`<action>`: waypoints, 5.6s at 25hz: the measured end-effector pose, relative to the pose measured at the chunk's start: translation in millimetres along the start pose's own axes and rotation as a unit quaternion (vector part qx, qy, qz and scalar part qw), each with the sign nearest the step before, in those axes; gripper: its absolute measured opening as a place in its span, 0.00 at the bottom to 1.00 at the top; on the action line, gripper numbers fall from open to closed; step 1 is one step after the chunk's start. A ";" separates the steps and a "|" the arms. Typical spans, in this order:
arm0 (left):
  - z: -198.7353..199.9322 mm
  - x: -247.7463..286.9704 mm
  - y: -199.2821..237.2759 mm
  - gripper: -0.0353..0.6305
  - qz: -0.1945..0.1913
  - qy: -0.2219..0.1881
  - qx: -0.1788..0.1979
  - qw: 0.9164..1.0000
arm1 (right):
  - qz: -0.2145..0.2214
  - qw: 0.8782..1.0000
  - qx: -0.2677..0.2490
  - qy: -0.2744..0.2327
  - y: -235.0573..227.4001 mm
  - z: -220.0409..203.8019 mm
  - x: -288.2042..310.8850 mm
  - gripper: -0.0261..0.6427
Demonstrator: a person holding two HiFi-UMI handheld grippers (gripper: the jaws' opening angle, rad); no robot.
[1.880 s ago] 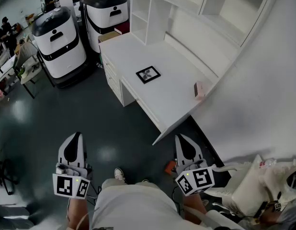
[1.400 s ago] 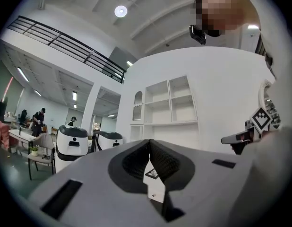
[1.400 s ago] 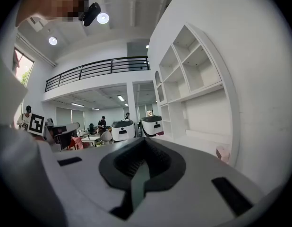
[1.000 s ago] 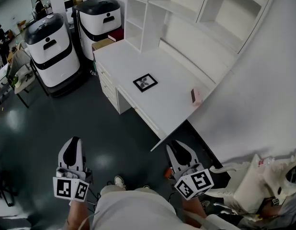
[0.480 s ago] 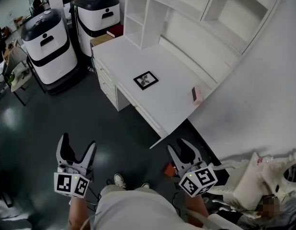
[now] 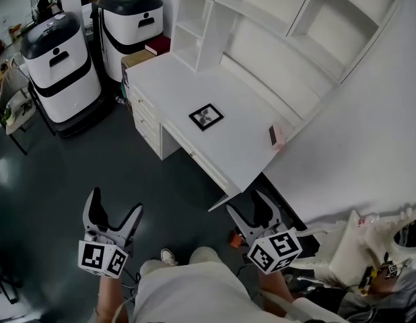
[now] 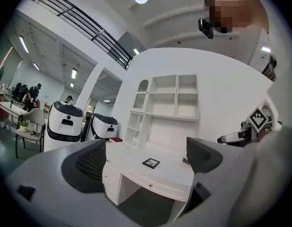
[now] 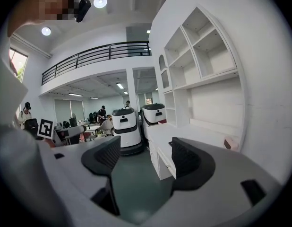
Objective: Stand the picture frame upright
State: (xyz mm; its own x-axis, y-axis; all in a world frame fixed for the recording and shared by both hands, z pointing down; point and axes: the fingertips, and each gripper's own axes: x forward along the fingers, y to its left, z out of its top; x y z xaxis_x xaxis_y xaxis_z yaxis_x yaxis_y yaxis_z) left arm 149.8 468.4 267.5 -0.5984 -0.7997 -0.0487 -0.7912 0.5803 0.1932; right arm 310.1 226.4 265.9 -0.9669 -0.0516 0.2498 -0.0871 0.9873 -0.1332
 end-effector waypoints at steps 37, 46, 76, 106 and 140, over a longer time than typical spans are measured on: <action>-51.8 432.5 35.7 0.82 -0.125 0.118 -0.008 0.985 | -0.027 0.985 0.159 0.061 -235.4 26.7 333.5 0.50; -111.4 522.0 29.1 0.82 -0.244 0.190 -0.018 0.951 | -0.134 0.965 0.211 0.083 -271.9 -0.8 359.5 0.49; -352.0 602.7 -24.8 0.43 -0.424 0.532 0.117 0.724 | -0.281 0.887 0.283 0.232 -326.6 -164.5 444.6 0.43; -349.7 699.2 -93.4 0.22 -0.422 0.396 0.111 0.808 | -0.340 0.909 0.225 0.082 -427.5 -120.4 463.0 0.32; -318.0 889.2 -205.7 0.22 -0.412 0.126 0.114 0.895 | -0.401 0.916 0.022 -0.010 -616.6 -34.2 489.2 0.28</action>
State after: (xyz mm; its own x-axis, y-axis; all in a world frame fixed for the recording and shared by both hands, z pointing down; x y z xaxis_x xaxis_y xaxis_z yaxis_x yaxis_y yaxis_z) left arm -179.4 -411.1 496.1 0.2255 -0.9633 0.1455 -0.9732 -0.2297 -0.0125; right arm -101.1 -402.4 503.1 -0.5926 -0.7602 0.2663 -0.7799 0.6242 0.0465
